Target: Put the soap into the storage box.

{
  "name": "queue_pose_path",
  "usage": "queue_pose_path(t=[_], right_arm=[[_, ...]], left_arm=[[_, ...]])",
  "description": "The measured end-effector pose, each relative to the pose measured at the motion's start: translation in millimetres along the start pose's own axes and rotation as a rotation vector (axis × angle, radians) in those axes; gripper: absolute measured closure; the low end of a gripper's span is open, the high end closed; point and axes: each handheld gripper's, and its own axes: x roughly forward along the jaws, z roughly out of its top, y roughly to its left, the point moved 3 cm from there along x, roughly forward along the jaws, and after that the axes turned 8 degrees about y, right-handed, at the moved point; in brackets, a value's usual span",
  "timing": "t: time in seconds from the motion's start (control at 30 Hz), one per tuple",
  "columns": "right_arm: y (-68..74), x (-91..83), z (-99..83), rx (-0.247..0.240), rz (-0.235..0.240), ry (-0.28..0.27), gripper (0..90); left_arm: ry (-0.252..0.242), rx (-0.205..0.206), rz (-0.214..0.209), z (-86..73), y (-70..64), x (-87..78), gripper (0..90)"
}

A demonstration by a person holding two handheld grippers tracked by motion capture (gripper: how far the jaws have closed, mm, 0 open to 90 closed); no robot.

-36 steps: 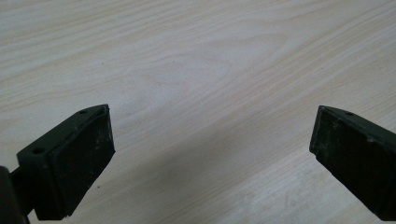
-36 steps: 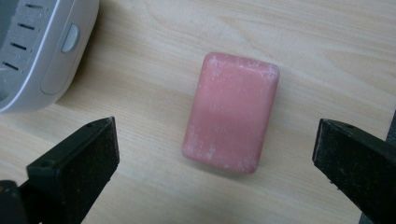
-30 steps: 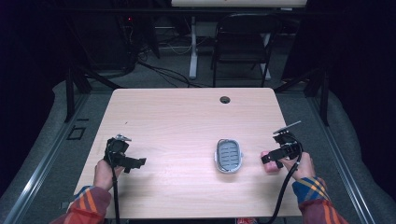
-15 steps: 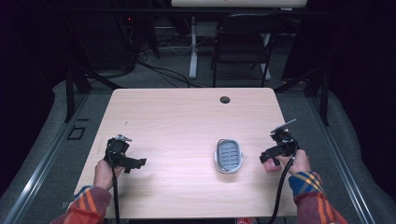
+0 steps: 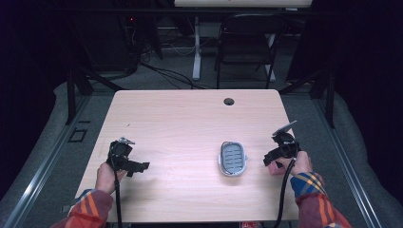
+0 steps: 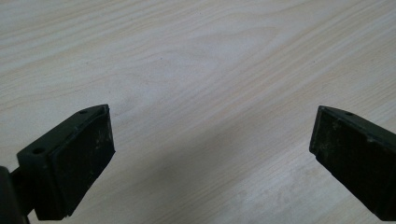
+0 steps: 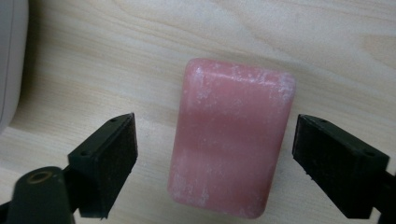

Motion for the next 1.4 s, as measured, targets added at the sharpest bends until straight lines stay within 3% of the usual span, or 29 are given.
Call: queue_pose_path(t=[0.23, 0.3, 0.33, 0.7, 0.9, 0.97, 1.07, 1.2, 1.4], right_arm=[[0.5, 4.8, 3.0, 0.010, -0.026, -0.002, 21.9], [1.1, 4.1, 3.8, 0.006, -0.050, 0.019, 24.0], [2.5, 6.4, 3.8, 0.030, -0.054, -0.005, 24.7], [0.9, 9.0, 3.6, 0.023, -0.076, 0.042, 34.0], [0.9, 11.9, 3.3, 0.044, -0.066, 0.024, 35.0], [-0.6, 11.0, 3.2, 0.026, -0.077, 0.055, 35.5], [0.5, 13.9, 3.2, 0.047, -0.066, 0.033, 35.7], [-0.9, 13.5, 3.1, 0.024, -0.082, 0.067, 36.1], [1.3, 17.3, 3.2, 0.046, -0.079, 0.043, 36.4]], left_arm=[[0.004, 0.001, -0.004, -0.2, 0.4, 0.3, 0.0], [0.001, 0.003, -0.003, -0.2, 0.4, 0.0, 0.0], [0.005, 0.005, -0.007, -0.2, 0.4, -0.3, 0.0], [0.007, 0.010, -0.020, 0.8, -1.2, 1.5, 0.0], [0.010, 0.013, -0.023, 0.9, -1.1, 1.9, 0.0], [0.010, 0.015, -0.023, 1.0, -1.3, 1.8, 0.0], [0.010, 0.015, -0.024, 0.9, -1.2, 1.8, 0.0], [0.011, 0.015, -0.024, 0.9, -1.4, 1.8, 0.0], [0.011, 0.020, -0.024, 1.0, -1.4, 1.8, 0.0]])
